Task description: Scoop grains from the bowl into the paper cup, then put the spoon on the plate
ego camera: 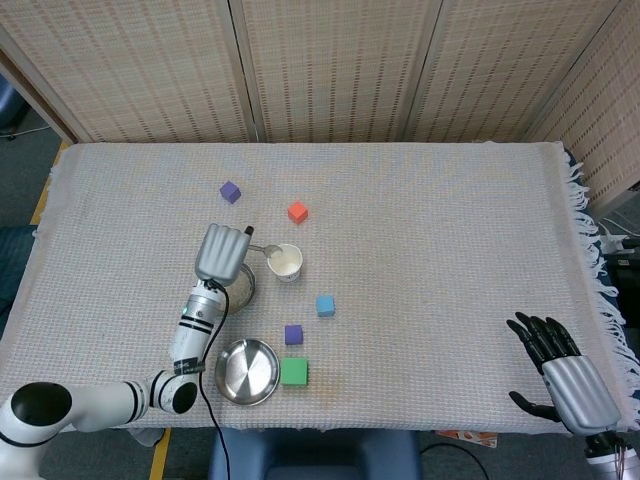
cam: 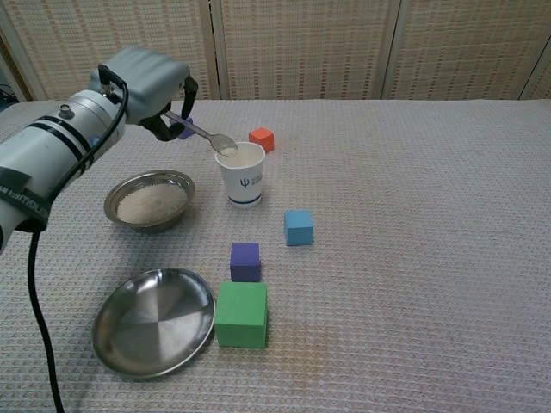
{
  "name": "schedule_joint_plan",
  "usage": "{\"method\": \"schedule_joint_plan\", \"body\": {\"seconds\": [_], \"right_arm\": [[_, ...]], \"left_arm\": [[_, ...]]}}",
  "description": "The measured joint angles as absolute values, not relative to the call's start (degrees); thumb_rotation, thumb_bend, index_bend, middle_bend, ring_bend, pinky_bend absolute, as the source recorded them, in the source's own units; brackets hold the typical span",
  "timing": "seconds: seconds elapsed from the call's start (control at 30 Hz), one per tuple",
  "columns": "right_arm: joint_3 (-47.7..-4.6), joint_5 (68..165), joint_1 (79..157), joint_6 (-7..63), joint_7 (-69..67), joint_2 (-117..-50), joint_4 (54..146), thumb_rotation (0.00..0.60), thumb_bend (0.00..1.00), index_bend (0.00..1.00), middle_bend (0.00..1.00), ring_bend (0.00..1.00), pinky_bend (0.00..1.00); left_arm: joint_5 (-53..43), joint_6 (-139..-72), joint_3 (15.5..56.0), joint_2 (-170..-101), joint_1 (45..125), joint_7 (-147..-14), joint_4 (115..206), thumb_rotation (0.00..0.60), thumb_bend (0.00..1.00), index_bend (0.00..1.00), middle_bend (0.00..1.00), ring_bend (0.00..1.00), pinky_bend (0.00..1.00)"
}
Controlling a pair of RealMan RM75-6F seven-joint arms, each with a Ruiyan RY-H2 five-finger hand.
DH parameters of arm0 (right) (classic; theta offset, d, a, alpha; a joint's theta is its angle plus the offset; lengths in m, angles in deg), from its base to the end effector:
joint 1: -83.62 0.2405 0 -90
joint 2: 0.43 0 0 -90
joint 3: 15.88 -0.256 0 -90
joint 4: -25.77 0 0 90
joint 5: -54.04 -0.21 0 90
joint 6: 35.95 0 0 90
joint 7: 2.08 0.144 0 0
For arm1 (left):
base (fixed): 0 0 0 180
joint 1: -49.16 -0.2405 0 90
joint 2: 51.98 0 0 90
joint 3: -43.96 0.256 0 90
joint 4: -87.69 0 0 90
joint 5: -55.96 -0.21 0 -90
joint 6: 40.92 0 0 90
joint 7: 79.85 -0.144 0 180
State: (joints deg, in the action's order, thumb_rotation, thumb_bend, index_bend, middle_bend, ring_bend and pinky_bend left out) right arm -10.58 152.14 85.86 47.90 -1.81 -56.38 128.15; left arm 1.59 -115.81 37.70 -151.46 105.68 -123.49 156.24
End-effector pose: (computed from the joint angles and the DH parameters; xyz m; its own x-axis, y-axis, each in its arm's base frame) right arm -0.2785 -0.1322 0.1568 0.3764 -0.1816 0.9085 -0.9232 -0.1560 0.3513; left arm -0.1006 0.3954 -0.0137 0.7344 -0.2056 0.6468 0.6023 -0.2418 -0.7608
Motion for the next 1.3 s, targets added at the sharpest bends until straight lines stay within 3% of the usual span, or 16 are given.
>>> {"method": "schedule_joint_plan", "body": {"seconds": [0.47, 0.8, 1.03, 1.3], "right_arm": [[-10.17, 152.53, 85.64, 47.80, -2.10, -55.96, 128.74, 0.600, 0.08, 0.00, 0.00, 0.00, 0.00], [-10.08, 152.84, 85.60, 47.85, -1.88, -55.82, 128.76, 0.600, 0.08, 0.00, 0.00, 0.00, 0.00], [-10.32, 152.79, 85.26, 48.52, -3.38, -56.10, 128.65, 0.600, 0.08, 0.00, 0.00, 0.00, 0.00], [-10.01, 153.97, 84.80, 49.37, -3.47, -56.06, 128.78, 0.600, 0.08, 0.00, 0.00, 0.00, 0.00]], "left_arm": [[-16.51, -122.75, 43.63, -158.87, 102.15, -127.57, 139.71, 0.600, 0.38, 0.68, 1.00, 1.00, 1.00], [-23.21, -127.46, 42.07, -161.79, 100.29, -125.08, 131.91, 0.600, 0.38, 0.68, 1.00, 1.00, 1.00], [-22.56, -127.71, 39.61, -157.71, 98.68, -122.24, 143.48, 0.600, 0.38, 0.69, 1.00, 1.00, 1.00], [-16.66, -124.56, 37.18, -144.04, 94.07, -119.50, 174.01, 0.600, 0.38, 0.68, 1.00, 1.00, 1.00]]}}
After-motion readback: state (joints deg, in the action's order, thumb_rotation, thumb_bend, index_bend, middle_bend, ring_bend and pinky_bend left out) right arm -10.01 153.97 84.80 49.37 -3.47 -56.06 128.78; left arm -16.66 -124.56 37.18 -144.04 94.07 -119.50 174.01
